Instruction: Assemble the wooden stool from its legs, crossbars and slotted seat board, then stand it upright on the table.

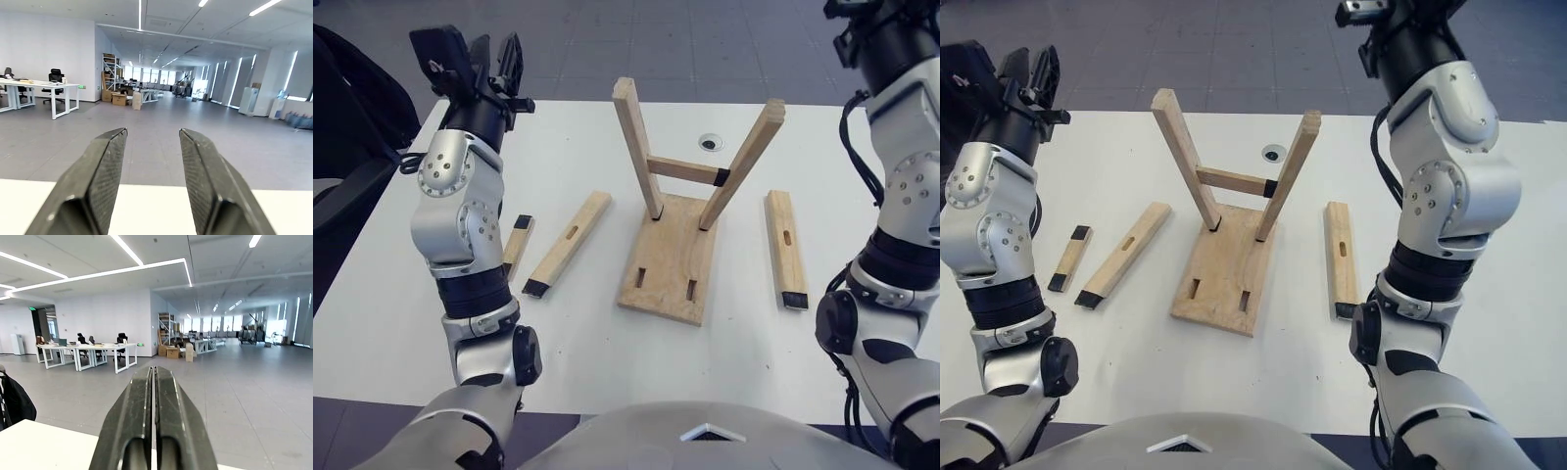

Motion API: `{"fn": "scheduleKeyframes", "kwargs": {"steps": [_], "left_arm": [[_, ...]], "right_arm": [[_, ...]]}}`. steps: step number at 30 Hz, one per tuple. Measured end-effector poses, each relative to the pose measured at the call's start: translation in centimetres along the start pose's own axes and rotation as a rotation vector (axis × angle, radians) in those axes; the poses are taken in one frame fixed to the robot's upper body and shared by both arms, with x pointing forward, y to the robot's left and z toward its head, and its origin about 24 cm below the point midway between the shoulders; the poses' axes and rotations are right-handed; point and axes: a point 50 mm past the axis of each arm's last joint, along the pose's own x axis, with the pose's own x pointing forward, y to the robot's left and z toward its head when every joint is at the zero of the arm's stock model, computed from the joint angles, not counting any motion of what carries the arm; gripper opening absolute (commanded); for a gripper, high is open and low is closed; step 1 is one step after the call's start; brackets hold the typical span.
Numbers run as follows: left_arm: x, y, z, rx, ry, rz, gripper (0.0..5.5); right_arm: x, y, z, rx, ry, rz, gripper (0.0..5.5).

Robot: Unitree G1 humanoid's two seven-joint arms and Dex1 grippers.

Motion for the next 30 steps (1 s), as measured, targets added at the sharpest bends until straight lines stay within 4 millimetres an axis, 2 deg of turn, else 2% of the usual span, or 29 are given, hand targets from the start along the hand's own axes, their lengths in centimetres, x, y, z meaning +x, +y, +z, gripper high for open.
{"fn": "scheduleKeyframes", "kwargs": {"steps": [1,2,4,5,9,12,13,14,15,16,18,21,24,27,30], "left_arm": [[0.9,-0.3,1.1,-0.035,-0.035,-0.004,2.0],[2.5,-1.2,2.9,-0.088,-0.087,-0.026,2.0],[4.9,-3.3,5.2,-0.195,-0.131,-0.08,2.0],[6.6,-5.8,6.8,-0.284,-0.132,-0.153,2.0],[8.0,-9.4,7.3,-0.41,-0.096,-0.245,2.0],[7.9,-11.7,5.9,-0.455,-0.041,-0.306,2.0],[7.5,-12.1,4.1,-0.438,0.029,-0.313,2.0],[6.9,-12.5,0.9,-0.428,0.162,-0.314,2.0],[5.5,-12.5,-3.9,-0.401,0.346,-0.29,2.0],[5.1,-12.5,-4.4,-0.376,0.365,-0.294,1.77],[5.0,-12.5,-4.8,-0.361,0.374,-0.289,1.77],[5.5,-10.7,-5.1,-0.389,0.394,-0.228,1.77],[5.7,-9.2,-3.6,-0.431,0.375,-0.217,1.77],[5.5,-9.0,0.0,-0.389,0.217,-0.259,1.77],[3.9,-6.7,2.6,-0.319,0.075,-0.215,1.77]], "right_arm": [[0.4,0.1,0.0,0.008,0.0,0.005,0.1],[1.1,0.4,0.4,0.017,-0.012,0.019,0.1],[1.8,1.2,1.0,0.015,-0.043,0.045,0.1],[2.2,1.9,0.8,0.018,-0.043,0.066,0.1],[2.3,2.2,0.3,0.014,-0.033,0.055,0.1],[1.9,1.7,-0.7,0.018,-0.004,0.023,0.1],[1.7,1.6,-0.9,0.017,-0.003,0.016,0.1],[1.6,1.6,-1.0,0.012,-0.002,0.008,0.1],[1.4,1.5,-1.1,0.01,0.0,0.003,0.1],[1.2,1.4,-1.4,0.01,0.007,-0.006,0.1],[1.0,1.4,-1.6,0.011,0.011,-0.012,0.1],[0.6,1.4,-1.6,0.006,0.01,-0.018,0.1],[0.1,1.3,-2.0,0.003,0.019,-0.023,0.1],[0.0,1.3,-2.4,0.003,0.042,-0.022,0.1],[-0.4,1.0,-3.0,0.002,0.068,-0.025,0.1]]}}
